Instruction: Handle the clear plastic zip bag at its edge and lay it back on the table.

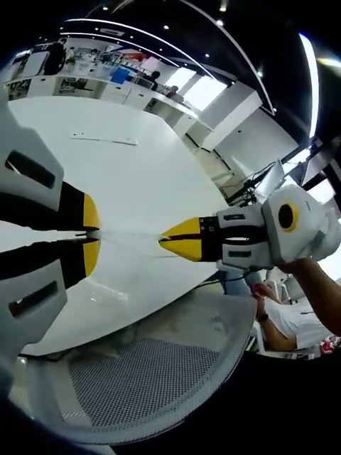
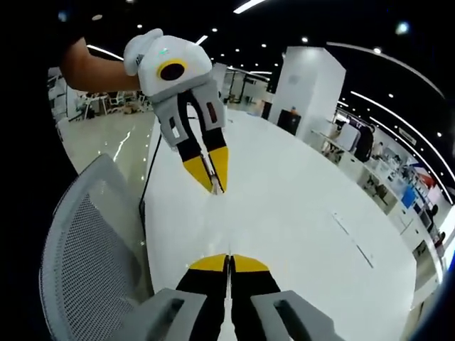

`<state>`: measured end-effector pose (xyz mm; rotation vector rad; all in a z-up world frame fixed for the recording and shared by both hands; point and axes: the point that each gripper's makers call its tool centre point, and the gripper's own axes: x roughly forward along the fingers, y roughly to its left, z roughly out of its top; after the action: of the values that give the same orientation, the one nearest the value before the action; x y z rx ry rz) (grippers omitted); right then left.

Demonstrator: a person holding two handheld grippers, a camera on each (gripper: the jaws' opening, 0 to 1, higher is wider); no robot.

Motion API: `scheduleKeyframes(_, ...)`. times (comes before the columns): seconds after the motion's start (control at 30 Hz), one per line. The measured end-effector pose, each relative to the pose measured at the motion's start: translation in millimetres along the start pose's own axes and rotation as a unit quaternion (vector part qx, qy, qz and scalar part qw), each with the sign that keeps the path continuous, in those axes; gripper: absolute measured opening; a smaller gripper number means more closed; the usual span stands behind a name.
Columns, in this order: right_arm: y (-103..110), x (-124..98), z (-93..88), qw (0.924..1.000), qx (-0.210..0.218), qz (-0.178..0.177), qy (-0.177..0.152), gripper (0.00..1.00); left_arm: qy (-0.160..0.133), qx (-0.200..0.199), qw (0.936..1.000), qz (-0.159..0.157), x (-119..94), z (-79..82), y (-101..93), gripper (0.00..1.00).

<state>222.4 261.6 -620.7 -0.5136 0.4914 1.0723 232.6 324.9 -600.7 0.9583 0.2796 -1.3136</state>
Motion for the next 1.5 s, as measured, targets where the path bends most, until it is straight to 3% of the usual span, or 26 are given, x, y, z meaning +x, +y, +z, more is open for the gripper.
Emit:
scheduleKeyframes(0.13,-5,-4,6.4,0.9999,0.014,-0.004,-0.004,0.00,-0.009,0.007,0.9999,0.005,-4,3.5,3.8,0.01)
scheduleKeyframes(0.37,-13,-9,20.3,0.9997,0.015,-0.010,-0.019,0.00,-0.050,0.009,0.9985,0.019,-16,29.1,11.6,0.11)
scheduleKeyframes(0.73,-24,-19,47.5,0.9992,0.003,-0.014,-0.038,0.00,-0.068,0.046,0.9960,0.038,-35,61.5,28.5,0.10)
scheduleKeyframes(1.13,-44,-31,64.6,0.9982,-0.008,-0.036,-0.047,0.00,-0.063,0.070,0.9953,0.026,-29,73.4,33.6,0.09)
scheduleKeyframes(1.5,-54,-31,73.9,0.9978,-0.031,-0.045,-0.036,0.00,-0.029,0.074,0.9968,0.013,-11,60.6,35.0,0.00)
